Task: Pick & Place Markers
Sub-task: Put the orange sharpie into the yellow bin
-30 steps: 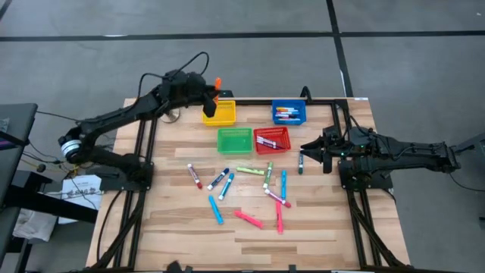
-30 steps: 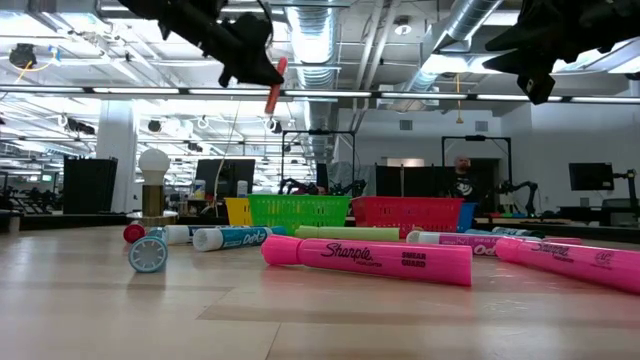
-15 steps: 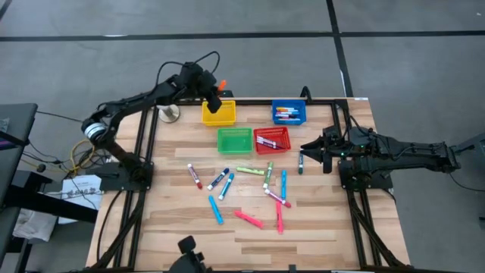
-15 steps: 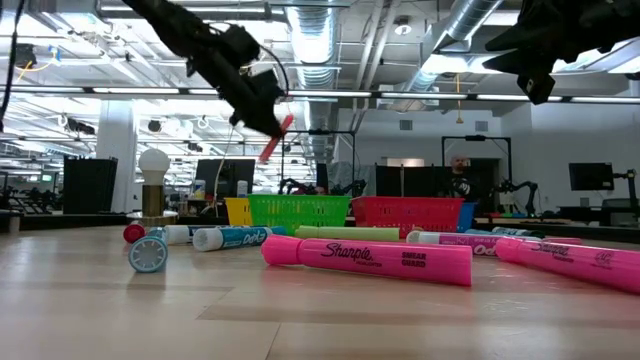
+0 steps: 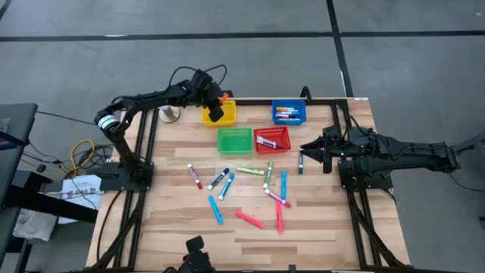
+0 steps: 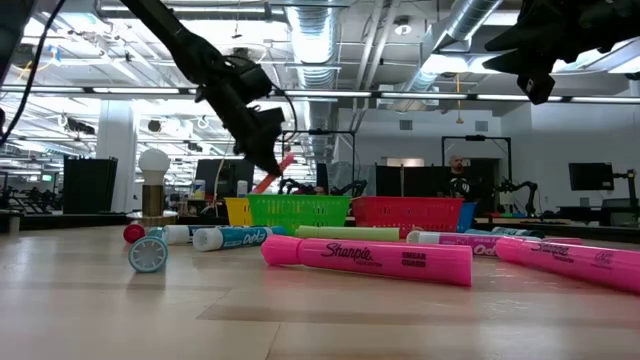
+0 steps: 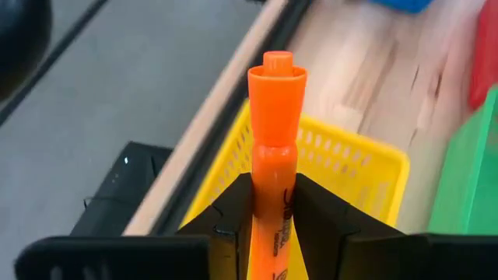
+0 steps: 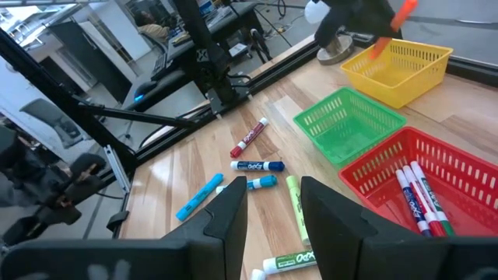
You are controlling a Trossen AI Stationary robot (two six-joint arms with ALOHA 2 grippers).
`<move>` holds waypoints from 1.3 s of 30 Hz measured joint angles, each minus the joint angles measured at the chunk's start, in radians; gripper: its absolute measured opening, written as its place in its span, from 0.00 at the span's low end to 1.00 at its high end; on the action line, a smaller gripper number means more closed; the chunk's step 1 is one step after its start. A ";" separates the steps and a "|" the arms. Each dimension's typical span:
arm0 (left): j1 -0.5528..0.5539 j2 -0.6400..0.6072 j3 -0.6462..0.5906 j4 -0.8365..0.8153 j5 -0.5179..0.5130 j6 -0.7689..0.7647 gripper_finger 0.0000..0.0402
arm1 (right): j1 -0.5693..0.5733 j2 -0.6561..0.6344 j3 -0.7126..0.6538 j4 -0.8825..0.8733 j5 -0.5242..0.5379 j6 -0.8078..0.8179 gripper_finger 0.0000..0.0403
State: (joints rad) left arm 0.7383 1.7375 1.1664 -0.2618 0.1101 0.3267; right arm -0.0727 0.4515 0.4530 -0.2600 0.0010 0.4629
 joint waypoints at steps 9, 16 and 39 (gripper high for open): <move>-0.009 0.011 0.000 -0.064 -0.001 0.116 0.20 | 0.000 0.000 0.000 0.005 0.002 -0.030 0.28; -0.030 0.011 0.000 -0.064 -0.001 0.183 0.20 | 0.000 0.000 0.000 0.007 0.007 -0.052 0.28; -0.054 0.118 0.000 -0.099 -0.062 0.272 0.20 | 0.000 0.000 0.000 0.008 0.002 -0.052 0.28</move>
State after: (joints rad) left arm 0.6842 1.8557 1.1660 -0.3611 0.0483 0.5983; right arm -0.0725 0.4515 0.4530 -0.2524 0.0032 0.4108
